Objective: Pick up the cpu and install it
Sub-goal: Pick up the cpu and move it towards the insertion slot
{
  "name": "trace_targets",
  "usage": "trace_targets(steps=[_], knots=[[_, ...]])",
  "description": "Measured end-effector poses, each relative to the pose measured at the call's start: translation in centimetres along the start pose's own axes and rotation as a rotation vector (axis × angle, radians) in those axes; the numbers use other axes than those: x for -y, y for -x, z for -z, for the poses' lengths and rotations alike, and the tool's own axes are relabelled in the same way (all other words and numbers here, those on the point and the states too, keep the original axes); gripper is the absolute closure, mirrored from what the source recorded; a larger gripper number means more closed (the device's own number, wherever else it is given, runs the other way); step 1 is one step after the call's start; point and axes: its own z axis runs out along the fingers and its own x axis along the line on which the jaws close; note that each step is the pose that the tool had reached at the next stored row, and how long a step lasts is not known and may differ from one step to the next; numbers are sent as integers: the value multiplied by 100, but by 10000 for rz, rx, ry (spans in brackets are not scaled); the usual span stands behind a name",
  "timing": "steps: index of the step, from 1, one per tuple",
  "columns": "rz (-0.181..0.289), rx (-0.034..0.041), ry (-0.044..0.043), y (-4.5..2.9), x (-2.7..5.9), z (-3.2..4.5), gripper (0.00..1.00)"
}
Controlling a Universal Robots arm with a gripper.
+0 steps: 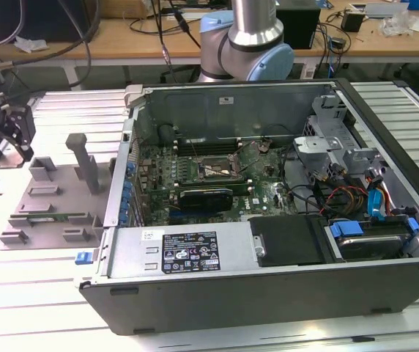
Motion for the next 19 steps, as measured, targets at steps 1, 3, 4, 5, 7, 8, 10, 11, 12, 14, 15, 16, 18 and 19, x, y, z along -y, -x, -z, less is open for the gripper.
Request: trace_targets(steps=[1, 3, 4, 5, 7, 8, 10, 11, 12, 14, 15, 16, 18, 19], knots=[[0, 0, 0, 0, -1, 15, 45], [0, -1, 1, 1, -2, 48, 45], [0, -1, 3, 2, -4, 71, 45], [-1, 0, 7, 3, -5, 97, 45], [0, -1, 13, 4, -6, 129, 45], [-1, 0, 16, 5, -8, 156, 45], [-2, 0, 21, 6, -10, 200, 45], [0, 0, 22, 7, -11, 217, 45], [0, 0, 23, 7, -11, 231, 45], [-1, -1, 28, 9, -14, 283, 45], [-1, 0, 31, 10, -16, 309, 45], [-1, 0, 34, 11, -18, 351, 45], [0, 0, 36, 14, -22, 419, 45], [0, 0, 38, 14, -24, 453, 45]])
